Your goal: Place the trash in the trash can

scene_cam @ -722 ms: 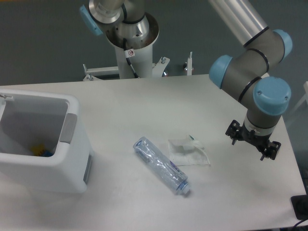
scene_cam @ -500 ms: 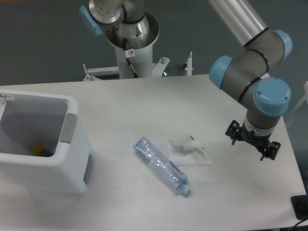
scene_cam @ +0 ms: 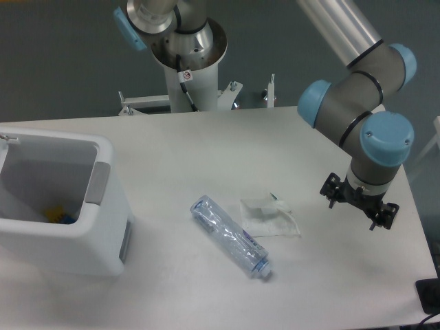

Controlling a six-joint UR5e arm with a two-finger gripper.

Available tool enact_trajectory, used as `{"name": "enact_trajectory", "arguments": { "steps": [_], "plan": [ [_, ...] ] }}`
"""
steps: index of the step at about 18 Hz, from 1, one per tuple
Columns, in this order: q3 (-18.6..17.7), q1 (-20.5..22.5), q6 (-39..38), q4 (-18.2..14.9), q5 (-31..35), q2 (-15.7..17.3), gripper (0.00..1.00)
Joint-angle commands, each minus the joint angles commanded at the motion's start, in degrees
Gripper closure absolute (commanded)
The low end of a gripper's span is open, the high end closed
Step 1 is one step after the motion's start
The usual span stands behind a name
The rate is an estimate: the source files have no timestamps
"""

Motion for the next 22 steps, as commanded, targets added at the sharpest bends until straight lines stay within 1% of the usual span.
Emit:
{"name": "enact_trajectory", "arguments": {
  "steps": [1,2,4,5,6,8,11,12,13,15,17,20,22],
  "plan": [
    [-1.14,0.00,-2.37,0.78,-1.41,0.61,0.00],
    [-2.89,-0.09,-3.09,2.27,-1.94,1.66,0.00],
    [-7.11,-0.18,-3.19,6.92,-2.21,3.33,0.00],
    [-8.95,-0.26,-3.19,8.42,-2.21,3.86,0.00],
    [-10.28,-0.26,-3.19,9.05,-2.21,4.39,0.00],
    [-12.13,-0.61,-3.10,9.05,-2.21,5.45,0.00],
    [-17.92,-2.28,-2.22,10.01,-2.21,7.99,0.00],
    [-18.89,-2.46,-1.35,10.28,-2.21,8.26,0.00],
    [-19.25,-3.85,-0.30,10.20,-2.04,8.35,0.00],
    [-20.22,-4.83,-0.02,10.28,-1.95,8.53,0.00],
    [-20.83,-6.84,3.56,10.20,-1.69,8.27,0.00],
    [-21.27,-7.03,4.11,10.20,-1.60,7.12,0.00],
    [-21.45,-7.03,6.38,9.67,-1.60,6.86,0.00]
  ]
}}
